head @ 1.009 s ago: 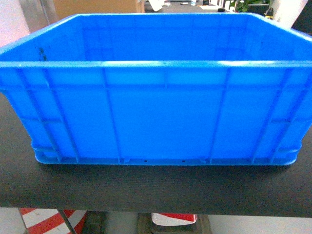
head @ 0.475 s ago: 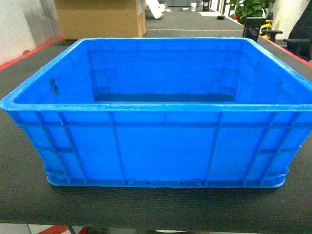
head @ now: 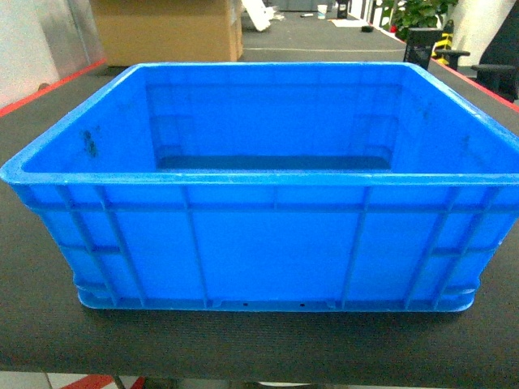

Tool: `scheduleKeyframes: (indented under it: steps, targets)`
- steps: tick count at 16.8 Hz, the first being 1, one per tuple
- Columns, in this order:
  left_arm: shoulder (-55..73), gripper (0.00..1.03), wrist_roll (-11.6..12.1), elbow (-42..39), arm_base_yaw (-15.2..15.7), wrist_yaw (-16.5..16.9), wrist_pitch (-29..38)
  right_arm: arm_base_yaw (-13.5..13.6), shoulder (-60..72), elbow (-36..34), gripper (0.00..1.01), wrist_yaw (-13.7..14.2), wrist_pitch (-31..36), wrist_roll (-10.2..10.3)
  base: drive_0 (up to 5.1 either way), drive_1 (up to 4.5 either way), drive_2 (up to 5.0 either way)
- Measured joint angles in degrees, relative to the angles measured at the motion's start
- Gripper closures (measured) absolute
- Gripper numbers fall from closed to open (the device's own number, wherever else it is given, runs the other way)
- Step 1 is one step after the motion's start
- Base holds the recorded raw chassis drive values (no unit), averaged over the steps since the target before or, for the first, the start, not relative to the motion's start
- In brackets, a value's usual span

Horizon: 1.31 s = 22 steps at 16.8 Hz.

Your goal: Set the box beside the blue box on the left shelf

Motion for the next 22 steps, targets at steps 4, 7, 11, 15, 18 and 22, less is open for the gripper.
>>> scheduleKeyframes:
  steps: [4,7,11,15,18,22]
  targets:
    - [0.00,0.05,0.00,0.00,0.00,0.00,0.00,0.00,0.00,0.00,0.03,0.00,0.00,0.00,0.0,0.00,0.0]
    - [0.00,0.05,0.00,0.00,0.00,0.02,0.00,0.00,0.00,0.00,0.03,0.00,0.00,0.00,0.0,0.00,0.0]
    - [0.00,0.05,0.00,0.00,0.00,0.00,0.00,0.00,0.00,0.00,0.03,0.00,0.00,0.00,0.0,0.00,0.0]
    - [0.00,0.05,0.00,0.00,0.00,0.00,0.00,0.00,0.00,0.00,0.03,0.00,0.00,0.00,0.0,0.00,0.0]
    - [0.00,0.05,0.00,0.00,0.00,0.00,0.00,0.00,0.00,0.00,0.03,0.00,0.00,0.00,0.0,0.00,0.0]
    - [0.00,0.05,0.00,0.00,0.00,0.00,0.00,0.00,0.00,0.00,0.03,0.00,0.00,0.00,0.0,0.00,0.0]
